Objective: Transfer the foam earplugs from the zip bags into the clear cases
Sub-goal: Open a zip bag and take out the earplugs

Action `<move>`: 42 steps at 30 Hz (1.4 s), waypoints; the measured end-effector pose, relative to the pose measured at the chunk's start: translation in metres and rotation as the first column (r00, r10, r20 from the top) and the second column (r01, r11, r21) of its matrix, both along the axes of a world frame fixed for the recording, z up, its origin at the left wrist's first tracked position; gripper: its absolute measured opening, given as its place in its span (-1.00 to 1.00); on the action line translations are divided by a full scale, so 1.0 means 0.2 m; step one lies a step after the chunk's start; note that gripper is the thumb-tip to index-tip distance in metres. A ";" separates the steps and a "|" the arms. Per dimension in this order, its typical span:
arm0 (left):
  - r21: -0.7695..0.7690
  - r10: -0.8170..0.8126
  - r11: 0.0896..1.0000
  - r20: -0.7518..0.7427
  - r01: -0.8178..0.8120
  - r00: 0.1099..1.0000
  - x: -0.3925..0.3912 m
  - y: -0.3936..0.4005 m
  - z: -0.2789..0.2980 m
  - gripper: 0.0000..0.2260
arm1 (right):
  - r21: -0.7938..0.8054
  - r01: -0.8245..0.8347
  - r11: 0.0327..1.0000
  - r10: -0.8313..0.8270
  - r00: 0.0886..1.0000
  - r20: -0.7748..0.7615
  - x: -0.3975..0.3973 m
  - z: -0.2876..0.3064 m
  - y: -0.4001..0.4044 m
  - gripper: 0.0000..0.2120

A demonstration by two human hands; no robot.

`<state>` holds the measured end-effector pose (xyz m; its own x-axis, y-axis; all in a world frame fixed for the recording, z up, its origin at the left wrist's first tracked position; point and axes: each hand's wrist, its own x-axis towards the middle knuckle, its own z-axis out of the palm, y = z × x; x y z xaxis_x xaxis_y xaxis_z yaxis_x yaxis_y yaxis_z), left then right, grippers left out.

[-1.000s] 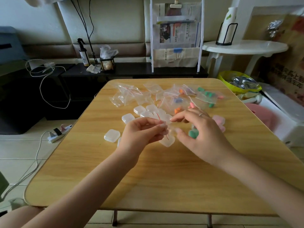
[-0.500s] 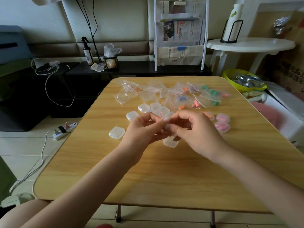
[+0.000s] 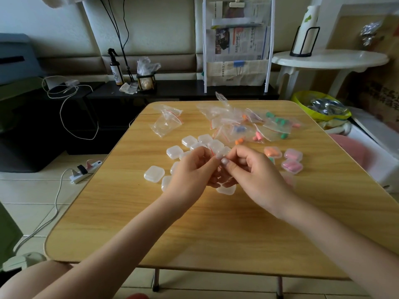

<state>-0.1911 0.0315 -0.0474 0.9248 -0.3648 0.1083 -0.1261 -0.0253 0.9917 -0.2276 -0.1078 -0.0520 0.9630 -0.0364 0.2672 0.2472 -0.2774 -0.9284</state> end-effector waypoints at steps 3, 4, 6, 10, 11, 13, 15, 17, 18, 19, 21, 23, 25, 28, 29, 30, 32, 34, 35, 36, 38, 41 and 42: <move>0.150 -0.003 0.989 0.119 -0.015 0.993 -0.02 0.00 0.00 -0.77 | -0.037 0.009 0.999 -0.008 1.000 0.024 -0.01 -0.01 0.01 -0.84; 0.183 0.001 0.983 0.155 -0.030 0.988 -0.03 0.00 0.01 -0.75 | -0.046 0.011 0.999 -0.009 1.000 0.030 -0.01 -0.02 0.02 -0.84; 0.223 0.011 0.973 0.224 -0.062 0.975 -0.03 0.00 0.01 -0.72 | -0.060 0.012 0.998 -0.010 0.999 0.043 -0.01 -0.02 0.03 -0.83; 0.262 -0.007 0.961 0.326 -0.083 0.945 -0.04 -0.01 -0.02 -0.69 | -0.161 0.001 0.987 0.009 0.998 0.062 -0.02 -0.01 0.04 -0.79; 0.265 -0.006 0.960 0.340 -0.090 0.940 -0.04 -0.01 -0.02 -0.68 | -0.173 -0.004 0.985 0.016 0.998 0.064 -0.03 -0.01 0.05 -0.77; 0.276 -0.004 0.956 0.365 -0.104 0.931 -0.05 -0.01 -0.03 -0.67 | -0.157 -0.017 0.987 0.026 0.998 0.056 -0.04 0.00 0.05 -0.73; 0.283 -0.012 0.954 0.372 -0.101 0.928 -0.05 -0.01 -0.02 -0.67 | -0.146 -0.023 0.989 0.030 0.999 0.045 -0.04 0.01 0.05 -0.71; 0.293 -0.021 0.951 0.377 -0.098 0.926 -0.06 -0.01 -0.02 -0.66 | -0.147 -0.018 0.989 0.025 0.999 0.047 -0.04 0.01 0.06 -0.70; 0.300 -0.023 0.949 0.381 -0.100 0.924 -0.06 -0.01 -0.02 -0.65 | -0.154 -0.008 0.988 0.017 0.998 0.057 -0.04 0.01 0.06 -0.70; 0.305 -0.022 0.947 0.387 -0.105 0.922 -0.06 -0.01 -0.02 -0.65 | -0.171 0.011 0.985 0.002 0.997 0.074 -0.04 0.01 0.06 -0.69; 0.307 -0.016 0.944 0.404 -0.119 0.914 -0.06 -0.02 -0.02 -0.66 | -0.238 0.075 0.968 -0.046 0.991 0.127 -0.04 0.00 0.06 -0.69; 0.309 -0.015 0.943 0.419 -0.127 0.908 -0.07 -0.02 -0.01 -0.66 | -0.277 0.127 0.952 -0.084 0.983 0.164 -0.04 -0.01 0.06 -0.69; 0.315 -0.018 0.940 0.430 -0.131 0.903 -0.07 -0.02 -0.01 -0.66 | -0.267 0.140 0.953 -0.096 0.980 0.172 -0.04 -0.01 0.06 -0.71; 0.314 -0.021 0.940 0.442 -0.133 0.897 -0.07 -0.01 -0.01 -0.67 | -0.214 0.114 0.970 -0.078 0.983 0.166 -0.04 -0.01 0.07 -0.70; 0.313 -0.025 0.941 0.442 -0.128 0.897 -0.07 -0.01 -0.01 -0.67 | -0.189 0.097 0.977 -0.068 0.985 0.157 -0.04 0.00 0.07 -0.70; 0.314 -0.031 0.942 0.437 -0.120 0.899 -0.07 -0.01 -0.02 -0.67 | -0.170 0.082 0.982 -0.057 0.988 0.147 -0.05 0.00 0.07 -0.69; 0.316 -0.039 0.943 0.420 -0.106 0.907 -0.07 -0.01 -0.02 -0.67 | -0.174 0.063 0.983 -0.035 0.987 0.159 -0.05 0.00 0.07 -0.67; 0.309 -0.026 0.945 0.397 -0.107 0.917 -0.07 -0.01 -0.02 -0.67 | -0.210 0.060 0.976 -0.020 0.982 0.185 -0.05 0.00 0.07 -0.68; 0.309 -0.018 0.944 0.393 -0.114 0.919 -0.07 -0.01 -0.02 -0.66 | -0.220 0.067 0.973 -0.024 0.981 0.193 -0.05 -0.01 0.07 -0.68; 0.312 -0.009 0.942 0.394 -0.124 0.919 -0.07 -0.01 -0.01 -0.66 | -0.228 0.085 0.970 -0.038 0.979 0.201 -0.04 -0.01 0.07 -0.69; 0.319 0.007 0.936 0.403 -0.147 0.915 -0.07 -0.01 -0.01 -0.65 | -0.251 0.131 0.959 -0.078 0.975 0.209 -0.04 -0.02 0.07 -0.70; 0.339 0.005 0.927 0.412 -0.159 0.911 -0.07 -0.01 -0.01 -0.66 | -0.335 0.165 0.928 -0.087 0.967 0.238 -0.04 -0.02 0.05 -0.69; 0.355 0.001 0.921 0.413 -0.162 0.911 -0.07 -0.01 -0.02 -0.66 | -0.382 0.183 0.906 -0.087 0.963 0.255 -0.03 -0.03 0.05 -0.70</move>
